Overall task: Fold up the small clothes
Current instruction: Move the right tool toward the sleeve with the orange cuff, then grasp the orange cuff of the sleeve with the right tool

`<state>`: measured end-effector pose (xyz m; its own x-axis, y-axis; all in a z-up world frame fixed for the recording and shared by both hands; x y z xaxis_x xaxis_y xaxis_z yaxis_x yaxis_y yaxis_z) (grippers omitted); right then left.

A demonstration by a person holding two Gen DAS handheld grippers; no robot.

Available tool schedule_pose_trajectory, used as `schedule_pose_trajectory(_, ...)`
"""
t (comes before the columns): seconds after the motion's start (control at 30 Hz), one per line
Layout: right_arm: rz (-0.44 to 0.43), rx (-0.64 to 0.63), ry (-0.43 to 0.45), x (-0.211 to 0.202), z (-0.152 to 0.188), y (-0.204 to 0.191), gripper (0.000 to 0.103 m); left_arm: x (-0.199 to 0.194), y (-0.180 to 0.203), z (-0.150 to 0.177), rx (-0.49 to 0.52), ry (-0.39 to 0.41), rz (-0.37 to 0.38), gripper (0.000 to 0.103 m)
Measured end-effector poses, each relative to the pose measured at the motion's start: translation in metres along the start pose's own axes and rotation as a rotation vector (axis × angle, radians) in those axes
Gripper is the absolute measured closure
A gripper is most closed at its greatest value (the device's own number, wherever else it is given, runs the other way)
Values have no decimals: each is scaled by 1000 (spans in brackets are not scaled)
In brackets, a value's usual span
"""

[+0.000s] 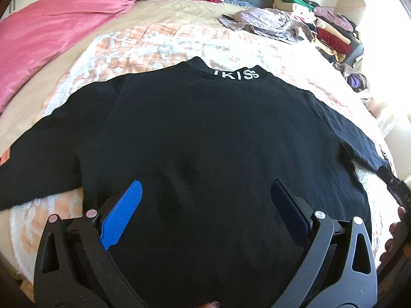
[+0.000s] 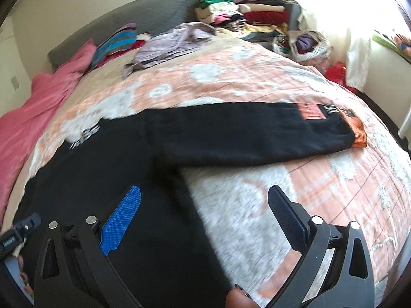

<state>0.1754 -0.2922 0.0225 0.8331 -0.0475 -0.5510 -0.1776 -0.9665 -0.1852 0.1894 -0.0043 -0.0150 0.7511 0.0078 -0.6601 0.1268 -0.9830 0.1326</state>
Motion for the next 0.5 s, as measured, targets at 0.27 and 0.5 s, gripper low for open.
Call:
schedule_pose_trajectory(0.27, 137, 94, -5, 24, -18, 64, 4, 21, 8, -12, 10, 2, -5, 9)
schedule_pose_trajectory(0.5, 230, 244, -29, 40, -18, 127, 4, 41, 20, -20, 22, -13, 17, 9)
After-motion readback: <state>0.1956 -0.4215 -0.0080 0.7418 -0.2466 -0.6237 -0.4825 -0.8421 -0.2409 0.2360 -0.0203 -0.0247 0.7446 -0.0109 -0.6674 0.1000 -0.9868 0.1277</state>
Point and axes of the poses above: each gripper's, at about its wrist camera, not at the fingertips, and x roughly the way its jaws point, y to its right, z to its underside, the point moved 3 cm from there along x, roughly the way its jaws point, and after that the axes turned 14 degrees about y, right-handed, at the moved point
